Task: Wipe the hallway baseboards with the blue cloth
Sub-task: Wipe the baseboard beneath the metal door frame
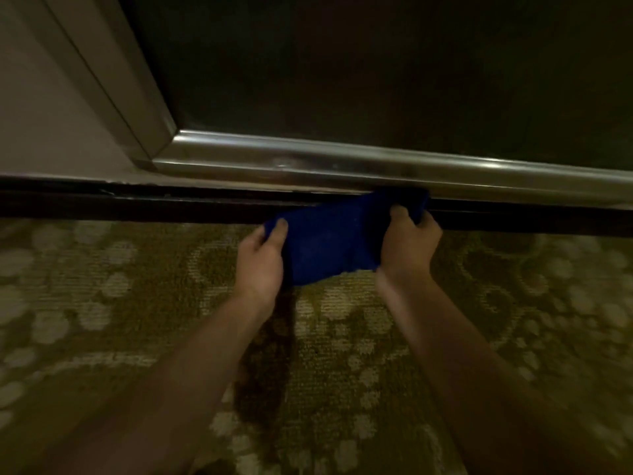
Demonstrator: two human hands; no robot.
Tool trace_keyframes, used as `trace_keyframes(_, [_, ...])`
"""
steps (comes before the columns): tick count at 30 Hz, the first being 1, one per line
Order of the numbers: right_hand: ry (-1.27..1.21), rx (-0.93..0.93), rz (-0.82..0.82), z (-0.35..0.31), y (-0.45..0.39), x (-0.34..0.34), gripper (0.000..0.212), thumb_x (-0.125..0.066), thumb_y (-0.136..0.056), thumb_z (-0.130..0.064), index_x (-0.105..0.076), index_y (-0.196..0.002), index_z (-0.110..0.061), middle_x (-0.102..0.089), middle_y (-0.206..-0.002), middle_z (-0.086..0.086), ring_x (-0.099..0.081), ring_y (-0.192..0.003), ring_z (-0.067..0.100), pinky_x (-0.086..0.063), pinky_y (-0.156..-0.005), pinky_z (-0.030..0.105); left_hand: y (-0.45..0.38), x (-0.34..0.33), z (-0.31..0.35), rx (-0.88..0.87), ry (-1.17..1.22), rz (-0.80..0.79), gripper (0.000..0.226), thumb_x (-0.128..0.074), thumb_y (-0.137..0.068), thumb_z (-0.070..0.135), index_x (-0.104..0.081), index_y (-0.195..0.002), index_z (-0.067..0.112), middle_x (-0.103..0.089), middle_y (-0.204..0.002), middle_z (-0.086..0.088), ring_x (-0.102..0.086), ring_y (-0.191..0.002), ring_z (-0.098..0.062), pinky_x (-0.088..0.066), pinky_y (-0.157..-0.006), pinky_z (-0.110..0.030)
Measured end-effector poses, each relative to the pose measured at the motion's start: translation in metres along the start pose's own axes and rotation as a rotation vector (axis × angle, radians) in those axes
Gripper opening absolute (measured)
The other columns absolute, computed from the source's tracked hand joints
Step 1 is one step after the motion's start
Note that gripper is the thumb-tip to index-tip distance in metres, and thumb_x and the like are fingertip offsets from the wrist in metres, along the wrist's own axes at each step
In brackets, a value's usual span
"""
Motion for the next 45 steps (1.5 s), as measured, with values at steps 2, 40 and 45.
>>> trace_keyframes(2, [-0.123, -0.119, 0.055, 0.012, 0.003, -0.019, 0.009, -0.052, -0.095, -0.014, -0.056, -0.093, -0.022, -0.064, -0.096, 0.002, -0.063, -0.089, 0.019, -0.053, -0.084, 0.039, -0.011, 0.013, 0.0, -0.001, -0.075, -0.02, 0.023, -0.056, -0.098, 0.032, -0.068, -0.114, 0.02, -0.069, -0.12, -0.003, -0.065, -0.109, -0.018, -0.048, -0.104, -0.038])
trace_keyframes(40, [0.867, 0.57, 0.018, -0.008, 0.045, -0.097, 0.028, -0.06, -0.088, -0.024, -0.053, -0.111, -0.011, -0.064, -0.11, 0.009, -0.06, -0.105, 0.028, -0.044, -0.09, 0.04, -0.029, 0.028, -0.014, -0.047, -0.185, -0.011, 0.015, -0.053, -0.1, 0.021, -0.066, -0.092, 0.02, -0.075, -0.079, 0.006, -0.07, -0.076, -0.008, -0.056, -0.072, -0.024])
trace_keyframes(45, [0.456, 0.179, 0.213, -0.004, -0.01, -0.013, 0.038, -0.05, -0.096, -0.017, -0.041, -0.132, -0.007, -0.058, -0.12, 0.006, -0.059, -0.107, 0.019, -0.034, -0.076, 0.011, -0.025, 0.023, -0.012, 0.029, -0.173, -0.033, 0.032, -0.061, -0.095, 0.035, -0.067, -0.122, 0.018, -0.07, -0.121, -0.003, -0.067, -0.109, -0.018, -0.051, -0.102, -0.036])
Point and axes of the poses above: each hand's wrist, its own y-axis away from the middle knuckle, its own x-axis out of the back of the hand, z = x × y, the point moved 9 cm from there along -y, towards the middle knuckle
